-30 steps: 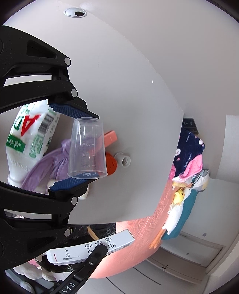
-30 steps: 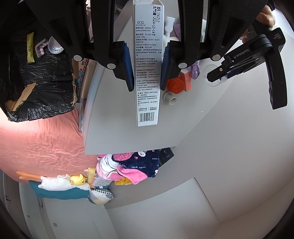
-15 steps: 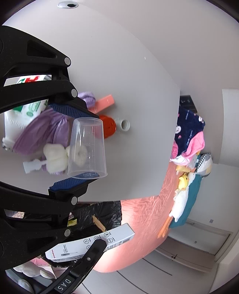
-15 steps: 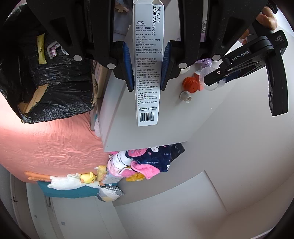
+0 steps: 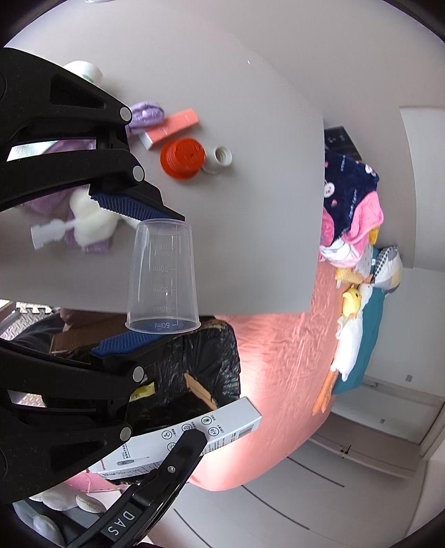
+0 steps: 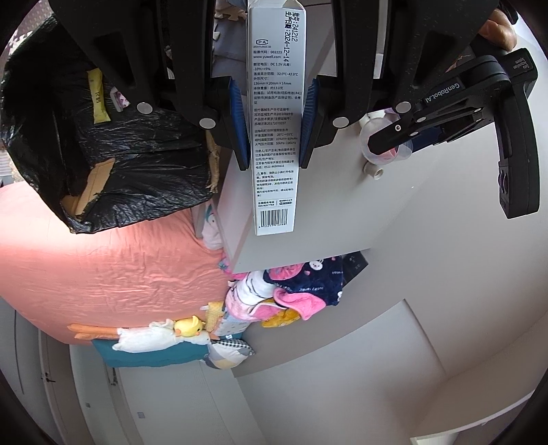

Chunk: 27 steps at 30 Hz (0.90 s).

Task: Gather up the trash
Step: 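Lift the cup and white box and carry both over the black bin, then open both grippers to drop the cup and white box into the bin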

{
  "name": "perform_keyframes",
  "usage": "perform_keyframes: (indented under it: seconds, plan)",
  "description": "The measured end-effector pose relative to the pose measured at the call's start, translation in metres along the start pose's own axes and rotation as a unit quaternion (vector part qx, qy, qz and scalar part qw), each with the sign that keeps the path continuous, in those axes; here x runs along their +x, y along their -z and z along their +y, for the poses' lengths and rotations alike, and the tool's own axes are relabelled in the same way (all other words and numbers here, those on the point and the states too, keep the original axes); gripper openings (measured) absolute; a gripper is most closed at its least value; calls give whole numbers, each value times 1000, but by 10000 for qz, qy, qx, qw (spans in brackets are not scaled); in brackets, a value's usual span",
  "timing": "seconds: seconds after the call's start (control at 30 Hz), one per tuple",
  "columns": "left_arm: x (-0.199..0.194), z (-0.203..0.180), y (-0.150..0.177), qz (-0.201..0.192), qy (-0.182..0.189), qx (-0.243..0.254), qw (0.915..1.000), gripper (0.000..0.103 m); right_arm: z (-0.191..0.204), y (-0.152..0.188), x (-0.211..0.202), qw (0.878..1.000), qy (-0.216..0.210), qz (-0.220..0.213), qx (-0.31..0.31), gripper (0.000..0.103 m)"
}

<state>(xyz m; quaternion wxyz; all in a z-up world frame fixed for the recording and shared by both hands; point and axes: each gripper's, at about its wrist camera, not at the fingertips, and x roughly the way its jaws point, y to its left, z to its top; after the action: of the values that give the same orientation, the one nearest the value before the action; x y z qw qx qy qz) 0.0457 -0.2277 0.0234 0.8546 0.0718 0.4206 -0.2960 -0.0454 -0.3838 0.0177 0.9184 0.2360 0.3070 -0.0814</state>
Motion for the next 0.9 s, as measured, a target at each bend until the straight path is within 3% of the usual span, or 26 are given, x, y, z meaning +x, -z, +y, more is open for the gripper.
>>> perform_keyframes:
  seconds: [0.5,0.9]
  plan:
    - [21,-65,-9,137,468,482,9976,56,-62,-7,-30,9973,484,-314,457,30]
    - [35,-113,-10,248,866,996,9909,56,-105,-10,-49,9916,886,-526,781,30]
